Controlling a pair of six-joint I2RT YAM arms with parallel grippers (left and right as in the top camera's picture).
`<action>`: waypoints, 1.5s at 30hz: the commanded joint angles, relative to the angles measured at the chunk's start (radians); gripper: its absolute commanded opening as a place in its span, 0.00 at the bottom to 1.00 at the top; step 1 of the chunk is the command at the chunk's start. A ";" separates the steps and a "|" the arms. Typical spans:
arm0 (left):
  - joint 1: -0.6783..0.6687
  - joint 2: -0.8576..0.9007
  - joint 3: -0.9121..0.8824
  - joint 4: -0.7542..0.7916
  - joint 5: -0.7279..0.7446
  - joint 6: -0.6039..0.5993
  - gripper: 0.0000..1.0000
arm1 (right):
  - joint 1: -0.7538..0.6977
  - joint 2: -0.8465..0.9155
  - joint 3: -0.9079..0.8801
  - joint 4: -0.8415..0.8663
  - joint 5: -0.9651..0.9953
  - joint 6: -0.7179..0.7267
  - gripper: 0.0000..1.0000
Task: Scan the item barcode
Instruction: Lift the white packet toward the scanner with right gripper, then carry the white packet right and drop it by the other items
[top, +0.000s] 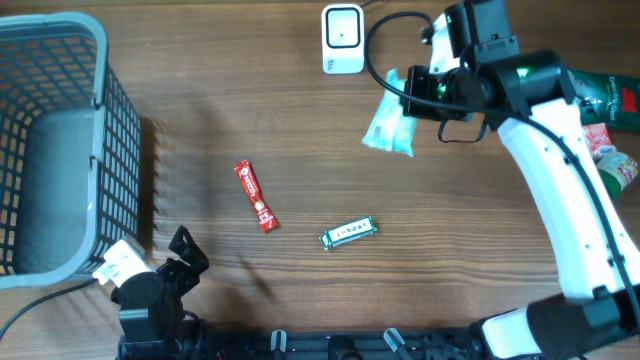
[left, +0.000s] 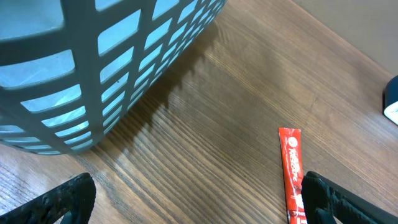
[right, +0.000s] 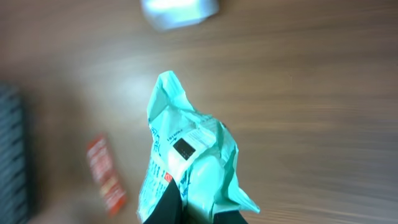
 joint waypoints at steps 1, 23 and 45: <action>-0.004 -0.003 -0.007 0.002 -0.016 -0.006 1.00 | 0.144 -0.004 -0.005 0.019 0.732 0.229 0.04; -0.004 -0.003 -0.007 0.002 -0.016 -0.006 1.00 | 0.290 0.705 -0.055 1.964 1.167 -1.759 0.05; -0.004 -0.003 -0.007 0.002 -0.016 -0.006 1.00 | 0.362 0.898 -0.049 1.783 0.719 -1.462 0.04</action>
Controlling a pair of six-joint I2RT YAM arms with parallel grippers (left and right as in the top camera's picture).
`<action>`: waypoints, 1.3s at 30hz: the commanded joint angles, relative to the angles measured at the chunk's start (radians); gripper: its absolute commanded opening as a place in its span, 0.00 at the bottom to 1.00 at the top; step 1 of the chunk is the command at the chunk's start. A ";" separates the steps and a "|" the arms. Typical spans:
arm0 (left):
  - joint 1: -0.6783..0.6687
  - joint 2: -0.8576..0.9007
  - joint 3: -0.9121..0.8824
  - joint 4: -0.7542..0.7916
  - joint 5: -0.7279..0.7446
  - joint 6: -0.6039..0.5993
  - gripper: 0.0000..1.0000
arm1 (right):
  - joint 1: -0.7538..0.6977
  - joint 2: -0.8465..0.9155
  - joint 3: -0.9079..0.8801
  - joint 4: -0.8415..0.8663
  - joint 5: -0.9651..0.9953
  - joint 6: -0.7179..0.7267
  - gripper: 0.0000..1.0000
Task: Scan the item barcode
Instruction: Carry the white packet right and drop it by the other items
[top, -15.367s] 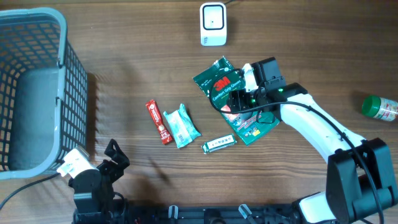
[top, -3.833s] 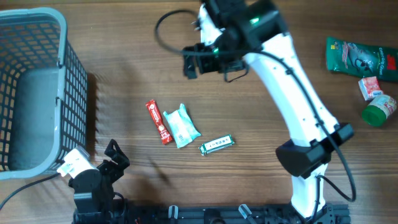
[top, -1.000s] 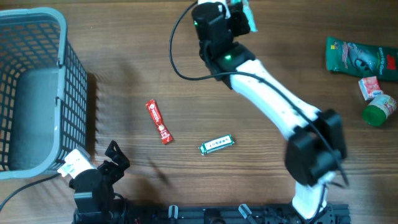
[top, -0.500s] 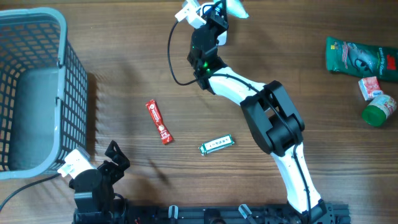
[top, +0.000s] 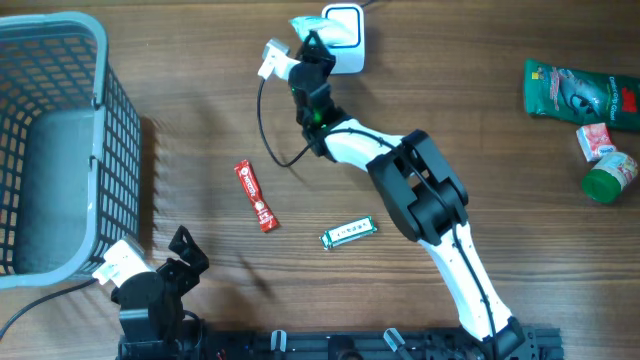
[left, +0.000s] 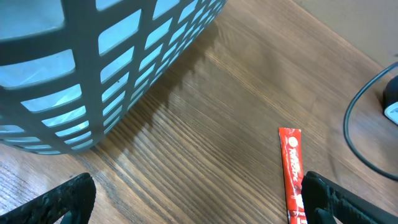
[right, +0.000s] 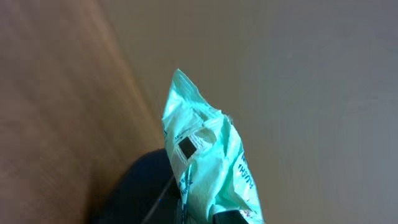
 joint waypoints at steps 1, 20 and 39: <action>-0.004 -0.003 -0.007 0.003 -0.016 -0.006 1.00 | 0.055 0.021 0.004 -0.022 0.027 0.103 0.04; -0.004 -0.003 -0.007 0.003 -0.016 -0.006 1.00 | -0.428 -0.202 -0.020 -0.893 0.566 0.764 0.04; -0.004 -0.003 -0.007 0.003 -0.016 -0.006 1.00 | -0.621 -0.588 0.019 -1.601 -1.144 1.338 1.00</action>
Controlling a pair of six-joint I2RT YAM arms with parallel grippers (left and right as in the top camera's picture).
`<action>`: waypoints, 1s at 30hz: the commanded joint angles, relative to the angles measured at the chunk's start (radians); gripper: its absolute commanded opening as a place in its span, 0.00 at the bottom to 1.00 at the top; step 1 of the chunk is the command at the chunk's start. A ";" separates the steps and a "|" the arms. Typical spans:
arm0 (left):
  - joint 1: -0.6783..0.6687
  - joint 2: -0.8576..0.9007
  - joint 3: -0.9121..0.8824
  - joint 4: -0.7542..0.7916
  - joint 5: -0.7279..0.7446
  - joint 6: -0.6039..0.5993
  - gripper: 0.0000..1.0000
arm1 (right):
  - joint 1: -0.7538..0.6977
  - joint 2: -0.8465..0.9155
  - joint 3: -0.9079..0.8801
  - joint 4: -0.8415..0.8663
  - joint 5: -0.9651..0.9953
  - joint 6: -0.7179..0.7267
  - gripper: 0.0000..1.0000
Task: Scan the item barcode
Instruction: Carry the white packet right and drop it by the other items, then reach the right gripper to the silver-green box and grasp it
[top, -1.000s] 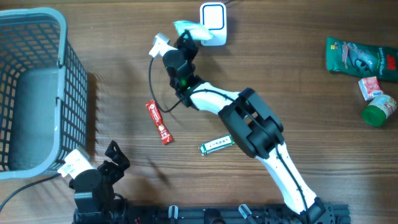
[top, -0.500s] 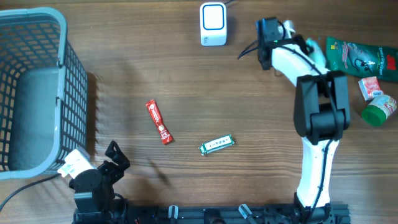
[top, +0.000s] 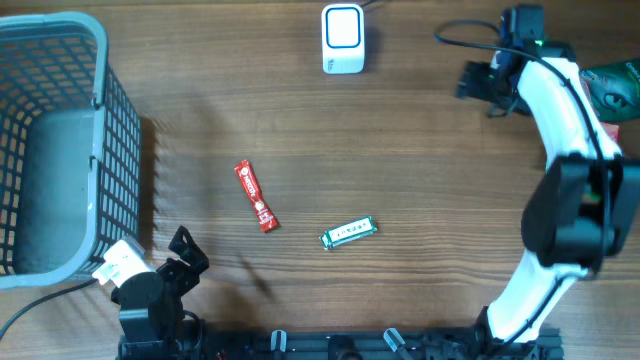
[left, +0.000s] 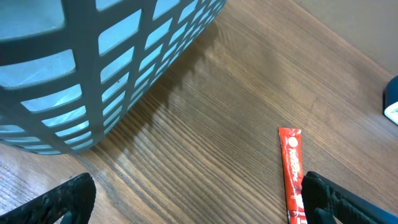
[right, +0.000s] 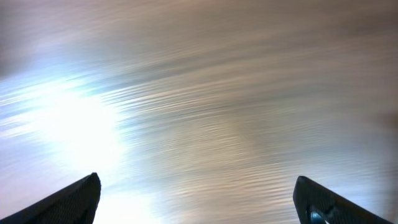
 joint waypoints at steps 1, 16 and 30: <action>-0.004 -0.003 -0.007 0.002 -0.016 -0.006 1.00 | 0.069 -0.097 0.025 -0.078 -0.631 -0.018 1.00; -0.004 -0.003 -0.007 0.002 -0.016 -0.006 1.00 | 0.169 -0.612 -0.093 -0.698 0.101 0.890 1.00; -0.004 -0.003 -0.007 0.002 -0.016 -0.006 1.00 | 0.566 -0.427 -0.795 0.267 -0.337 1.386 0.93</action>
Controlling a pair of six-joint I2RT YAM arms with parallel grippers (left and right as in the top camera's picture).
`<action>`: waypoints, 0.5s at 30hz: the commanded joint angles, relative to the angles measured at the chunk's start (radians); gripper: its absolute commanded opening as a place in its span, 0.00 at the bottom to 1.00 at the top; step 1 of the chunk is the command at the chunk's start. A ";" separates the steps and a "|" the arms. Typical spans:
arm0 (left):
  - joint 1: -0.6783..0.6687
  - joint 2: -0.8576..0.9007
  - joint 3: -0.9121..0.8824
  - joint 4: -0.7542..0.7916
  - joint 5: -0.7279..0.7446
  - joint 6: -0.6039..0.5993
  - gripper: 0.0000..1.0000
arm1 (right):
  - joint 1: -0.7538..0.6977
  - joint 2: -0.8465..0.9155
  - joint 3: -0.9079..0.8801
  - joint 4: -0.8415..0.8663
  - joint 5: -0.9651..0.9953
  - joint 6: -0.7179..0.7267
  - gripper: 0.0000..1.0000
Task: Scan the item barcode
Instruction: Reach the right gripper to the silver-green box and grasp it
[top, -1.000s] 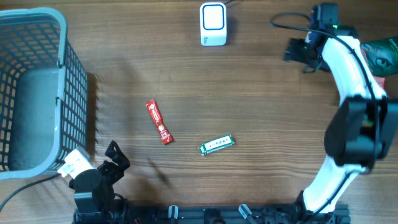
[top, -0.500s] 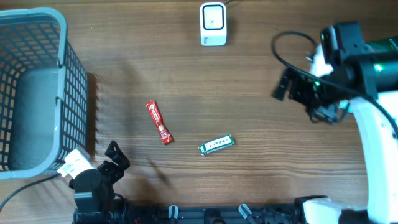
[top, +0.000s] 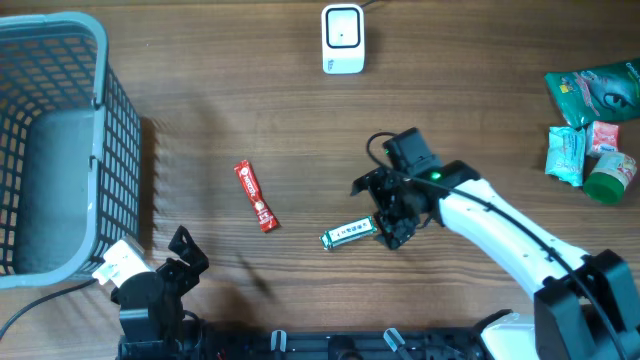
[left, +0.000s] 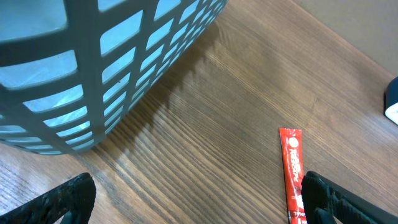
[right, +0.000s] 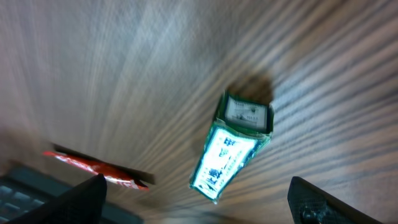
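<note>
The white scanner (top: 342, 38) stands at the table's far edge. A small green-and-white pack (top: 348, 233) lies flat in the middle; the right wrist view shows it (right: 233, 152) just ahead of the fingers. My right gripper (top: 383, 212) hovers open at the pack's right end, holding nothing (right: 199, 196). A red stick packet (top: 254, 196) lies to the left, also seen in the left wrist view (left: 292, 171). My left gripper (left: 196, 199) rests open and empty at the near left edge.
A grey mesh basket (top: 60, 140) fills the left side. At the far right lie a teal packet (top: 566, 155), a green bag (top: 595, 88), a small pink pack (top: 603, 137) and a green-capped bottle (top: 608, 178).
My right gripper, open at the far right by the pile, is now over the table's middle beside the green-and-white pack. The teal packet now shows lying in the right pile. The left arm is unchanged.
My right gripper was shut on the teal packet to the right of the scanner, then held it up at the scanner. Then it was open and empty at the far right. Now it hangs open over the green-and-white pack. The left arm never moved.
</note>
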 joint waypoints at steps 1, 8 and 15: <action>-0.004 -0.003 -0.007 0.002 -0.013 -0.006 1.00 | 0.053 0.049 0.005 0.033 0.035 0.079 0.94; -0.004 -0.003 -0.007 0.002 -0.013 -0.006 1.00 | 0.140 0.211 0.006 0.169 0.031 0.096 0.76; -0.004 -0.003 -0.007 0.002 -0.013 -0.006 1.00 | 0.133 0.216 0.045 0.189 0.110 -0.188 0.45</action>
